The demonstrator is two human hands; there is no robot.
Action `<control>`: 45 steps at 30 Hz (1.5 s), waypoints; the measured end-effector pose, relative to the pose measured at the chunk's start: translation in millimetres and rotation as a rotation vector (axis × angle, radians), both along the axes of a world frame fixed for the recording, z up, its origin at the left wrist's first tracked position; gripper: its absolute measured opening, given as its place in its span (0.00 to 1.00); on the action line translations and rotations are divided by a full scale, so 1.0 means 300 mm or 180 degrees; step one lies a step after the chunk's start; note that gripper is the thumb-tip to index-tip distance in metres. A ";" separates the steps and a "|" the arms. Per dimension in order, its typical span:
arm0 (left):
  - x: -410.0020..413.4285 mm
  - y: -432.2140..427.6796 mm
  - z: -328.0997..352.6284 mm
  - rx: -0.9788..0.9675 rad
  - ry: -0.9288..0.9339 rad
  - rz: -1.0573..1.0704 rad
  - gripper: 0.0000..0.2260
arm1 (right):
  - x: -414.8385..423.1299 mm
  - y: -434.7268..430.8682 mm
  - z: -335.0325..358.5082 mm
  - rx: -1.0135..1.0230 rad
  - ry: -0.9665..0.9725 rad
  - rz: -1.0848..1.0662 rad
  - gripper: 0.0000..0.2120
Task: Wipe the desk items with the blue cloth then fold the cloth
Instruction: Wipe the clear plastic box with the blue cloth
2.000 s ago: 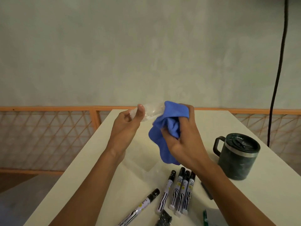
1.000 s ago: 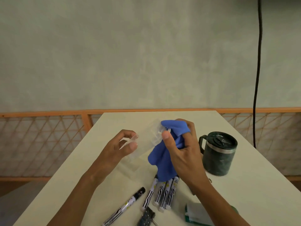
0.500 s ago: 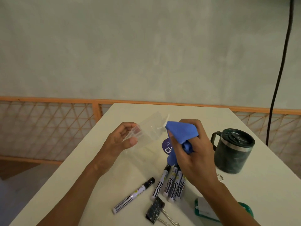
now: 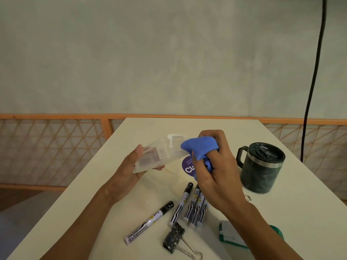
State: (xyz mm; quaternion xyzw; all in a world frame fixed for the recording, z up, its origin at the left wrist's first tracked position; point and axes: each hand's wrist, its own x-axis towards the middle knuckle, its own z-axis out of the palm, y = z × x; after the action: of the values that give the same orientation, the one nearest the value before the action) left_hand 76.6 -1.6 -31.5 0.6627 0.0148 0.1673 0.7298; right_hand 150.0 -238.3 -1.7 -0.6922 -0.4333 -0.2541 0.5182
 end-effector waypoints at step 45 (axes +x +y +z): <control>-0.002 0.001 0.047 0.0617 0.0264 0.0646 0.30 | 0.028 0.029 -0.063 -0.0691 -0.0524 -0.0701 0.12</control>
State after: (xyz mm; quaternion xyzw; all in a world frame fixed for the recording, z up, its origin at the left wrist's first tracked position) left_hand 76.1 -1.2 -17.3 0.7315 0.0955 0.2134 0.6405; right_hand 158.4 -229.5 -20.6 -0.7642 -0.4207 -0.3169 0.3723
